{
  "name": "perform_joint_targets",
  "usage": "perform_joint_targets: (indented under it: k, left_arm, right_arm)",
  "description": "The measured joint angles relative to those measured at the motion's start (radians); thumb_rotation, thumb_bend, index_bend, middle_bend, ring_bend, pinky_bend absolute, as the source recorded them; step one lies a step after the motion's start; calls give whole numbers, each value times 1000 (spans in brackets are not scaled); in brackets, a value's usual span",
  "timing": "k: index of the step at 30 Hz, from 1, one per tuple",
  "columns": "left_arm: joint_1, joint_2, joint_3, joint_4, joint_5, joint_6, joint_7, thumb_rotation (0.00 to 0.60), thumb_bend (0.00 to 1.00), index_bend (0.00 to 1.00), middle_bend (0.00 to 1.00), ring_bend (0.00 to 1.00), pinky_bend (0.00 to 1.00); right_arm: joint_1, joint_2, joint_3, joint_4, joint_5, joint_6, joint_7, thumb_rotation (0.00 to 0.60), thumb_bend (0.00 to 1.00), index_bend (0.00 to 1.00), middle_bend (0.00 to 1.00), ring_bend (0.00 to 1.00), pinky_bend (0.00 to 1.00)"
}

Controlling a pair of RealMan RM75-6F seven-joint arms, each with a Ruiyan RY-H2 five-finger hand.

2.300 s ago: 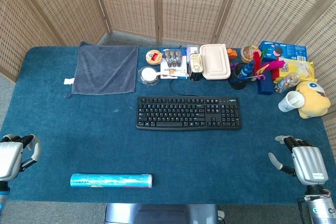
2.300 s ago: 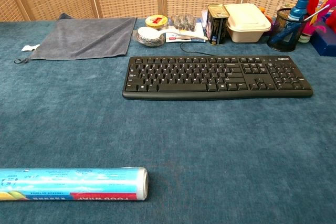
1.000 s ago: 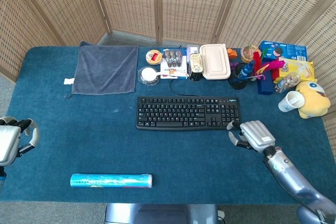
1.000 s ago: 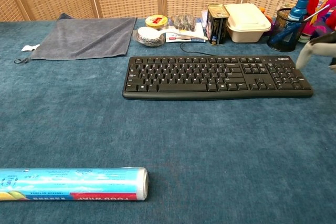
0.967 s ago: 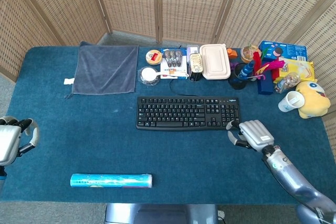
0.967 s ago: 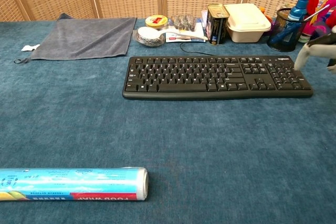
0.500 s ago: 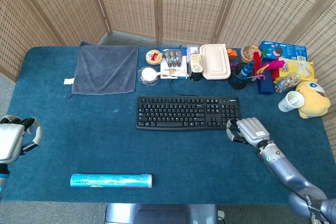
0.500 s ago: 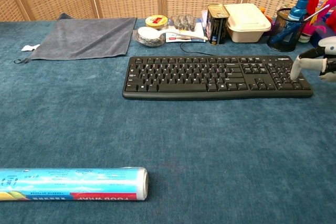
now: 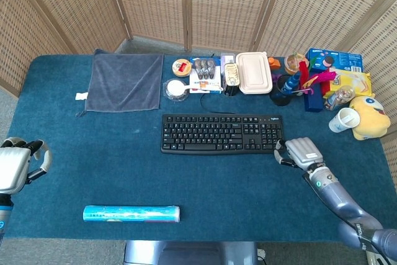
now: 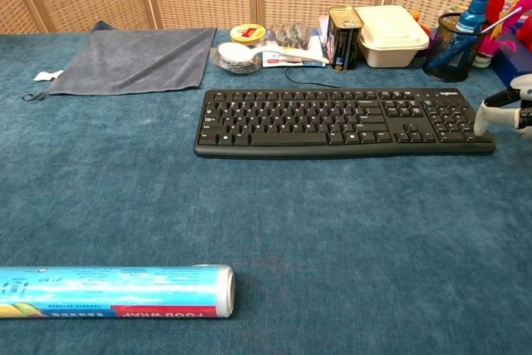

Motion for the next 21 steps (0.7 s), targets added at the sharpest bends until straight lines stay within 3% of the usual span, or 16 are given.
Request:
perform_joint_targets:
  k: [21]
  left_arm:
    - [1,-7,9,14,0,7,-7,0,460,458,584,529,296]
  right_arm:
    - [14,-44,-16,93,25,-28,21,0,584,320,950,1000,838]
